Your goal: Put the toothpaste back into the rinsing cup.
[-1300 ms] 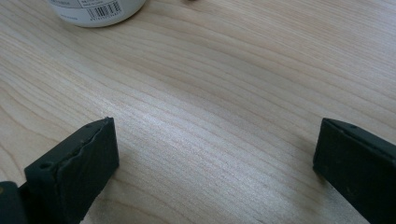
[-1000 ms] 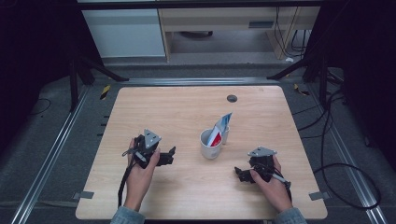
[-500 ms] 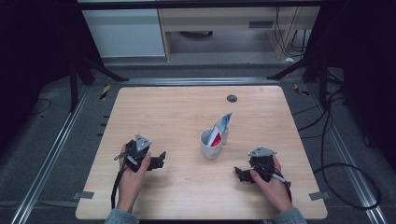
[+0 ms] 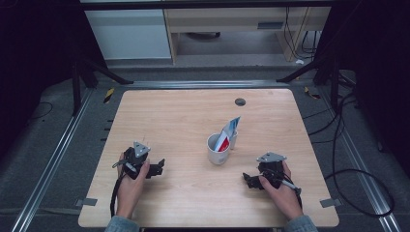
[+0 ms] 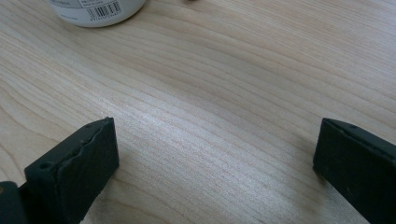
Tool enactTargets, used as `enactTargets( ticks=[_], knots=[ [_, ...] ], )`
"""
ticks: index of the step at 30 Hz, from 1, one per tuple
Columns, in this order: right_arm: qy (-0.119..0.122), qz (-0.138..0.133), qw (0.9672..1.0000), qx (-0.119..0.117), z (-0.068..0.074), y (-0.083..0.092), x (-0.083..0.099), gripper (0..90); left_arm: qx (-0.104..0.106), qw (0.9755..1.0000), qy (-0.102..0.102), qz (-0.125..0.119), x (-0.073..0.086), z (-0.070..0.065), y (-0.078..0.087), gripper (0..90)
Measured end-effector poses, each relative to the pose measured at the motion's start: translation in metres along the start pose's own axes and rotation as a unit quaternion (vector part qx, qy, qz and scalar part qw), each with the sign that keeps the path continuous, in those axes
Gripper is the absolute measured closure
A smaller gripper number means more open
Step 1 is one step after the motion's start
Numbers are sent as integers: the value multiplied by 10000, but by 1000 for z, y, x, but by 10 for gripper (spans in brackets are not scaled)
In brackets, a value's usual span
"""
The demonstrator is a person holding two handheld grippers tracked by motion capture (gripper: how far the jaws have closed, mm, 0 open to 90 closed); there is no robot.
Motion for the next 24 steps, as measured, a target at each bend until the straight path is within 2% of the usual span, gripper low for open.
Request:
enactTargets(
  ticks=[1,10,11,12,16,20,24],
  knots=[
    [70,-30,9999,65,-1,-1,0,4,-9,10000,32,42,1,2,-1,43],
    [62,-27,10000,61,-1,-1,0,4,-75,9985,303,444,10,15,-16,40],
    [2,0,10000,1,0,0,0,4,-85,9983,330,474,11,16,-18,40],
    [68,-29,10000,65,-1,-1,0,4,-82,9982,356,486,11,17,-19,40],
    [70,-30,10000,65,-1,-1,0,4,-121,9975,421,548,13,21,-24,40],
    [69,-29,10000,66,-1,-1,0,4,-5,9976,522,461,13,25,-28,24],
    [70,-29,9999,67,-1,-1,0,4,117,9982,509,281,13,31,-33,0]
  ],
)
Point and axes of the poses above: each handheld gripper's, and its own axes: y roughly backward along the jaws, x roughly out of its underside, z roughly to its left, the point moved 3 cm from there along -y, roughly forward along the jaws, and after that the axes turned 14 degrees about z, right-handed, at the moved point
